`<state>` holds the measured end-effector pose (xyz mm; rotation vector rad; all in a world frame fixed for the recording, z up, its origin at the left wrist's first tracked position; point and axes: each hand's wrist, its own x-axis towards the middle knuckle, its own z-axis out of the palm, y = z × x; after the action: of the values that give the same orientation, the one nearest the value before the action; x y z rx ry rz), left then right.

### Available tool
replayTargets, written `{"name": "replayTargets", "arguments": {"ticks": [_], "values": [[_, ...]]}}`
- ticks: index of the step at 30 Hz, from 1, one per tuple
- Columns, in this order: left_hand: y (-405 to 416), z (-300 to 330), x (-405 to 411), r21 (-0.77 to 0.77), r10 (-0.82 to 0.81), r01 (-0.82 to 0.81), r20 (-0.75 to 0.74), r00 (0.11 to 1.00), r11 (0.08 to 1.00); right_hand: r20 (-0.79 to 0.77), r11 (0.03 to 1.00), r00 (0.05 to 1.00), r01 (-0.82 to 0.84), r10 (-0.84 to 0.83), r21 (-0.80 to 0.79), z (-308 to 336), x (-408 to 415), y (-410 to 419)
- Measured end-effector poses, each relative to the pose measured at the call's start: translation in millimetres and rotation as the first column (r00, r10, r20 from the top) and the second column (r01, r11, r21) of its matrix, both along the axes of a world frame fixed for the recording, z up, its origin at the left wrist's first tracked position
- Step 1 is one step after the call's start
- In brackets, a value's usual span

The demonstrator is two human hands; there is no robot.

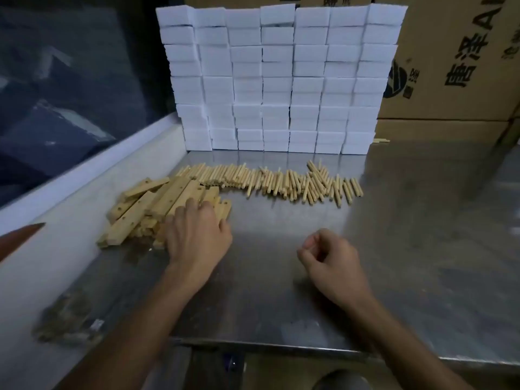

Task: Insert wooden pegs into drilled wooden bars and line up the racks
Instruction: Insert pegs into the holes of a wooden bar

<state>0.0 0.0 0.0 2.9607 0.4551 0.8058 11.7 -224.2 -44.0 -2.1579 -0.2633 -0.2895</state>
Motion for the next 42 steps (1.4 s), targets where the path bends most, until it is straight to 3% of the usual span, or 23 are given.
{"name": "replayTargets", "arguments": {"ticks": [3, 8, 12, 17, 21, 23, 24, 26, 28, 34, 37, 42], "values": [[5, -3, 11, 0.013, 0.069, -0.068, -0.123, 0.990, 0.998, -0.041, 1.000, 0.999, -0.025, 0.024, -0.019, 1, 22, 13], [3, -11, 26, 0.109, 0.095, -0.080, -0.137, 0.986, 0.991, -0.071, 0.997, 0.995, -0.062, 0.065, 0.043, 5, 70, 17], [1, -19, 37, 0.073, 0.079, -0.068, -0.163, 0.983, 0.995, -0.055, 0.993, 0.998, -0.031, 0.038, 0.116, 5, 98, 8], [-4, -24, 48, 0.003, 0.021, -0.021, -0.075, 0.997, 1.000, -0.044, 0.991, 0.999, 0.014, -0.008, 0.133, -2, 115, 4], [-13, -25, 65, -0.175, -0.183, 0.199, 0.104, 0.978, 0.964, -0.018, 0.989, 1.000, -0.004, 0.006, 0.149, -5, 115, 7], [-16, -24, 79, -0.405, -0.279, 0.326, 0.170, 0.945, 0.854, -0.020, 0.986, 1.000, -0.018, 0.021, 0.166, -4, 114, 6], [-18, -23, 85, -0.579, -0.298, 0.363, 0.208, 0.932, 0.730, -0.025, 0.983, 0.999, -0.016, 0.021, 0.182, -4, 114, 5], [-22, -23, 93, -0.846, -0.274, 0.361, 0.267, 0.924, 0.393, -0.023, 0.978, 1.000, -0.015, 0.021, 0.209, -4, 112, 2], [-27, -28, 100, -0.925, -0.239, 0.341, 0.298, 0.924, 0.167, -0.015, 0.976, 0.999, -0.029, 0.033, 0.216, -5, 110, -1], [-40, -37, 114, -0.905, -0.194, 0.308, 0.371, 0.908, -0.293, -0.031, 0.961, 0.999, 0.001, 0.008, 0.276, -9, 114, -5], [-31, -41, 114, -0.845, -0.256, 0.276, 0.423, 0.869, -0.458, -0.036, 0.965, 0.999, 0.004, 0.006, 0.263, -12, 117, -2], [-26, -43, 112, -0.827, -0.251, 0.282, 0.442, 0.861, -0.487, -0.030, 0.983, 0.999, -0.011, 0.017, 0.183, -16, 117, 3]]}}
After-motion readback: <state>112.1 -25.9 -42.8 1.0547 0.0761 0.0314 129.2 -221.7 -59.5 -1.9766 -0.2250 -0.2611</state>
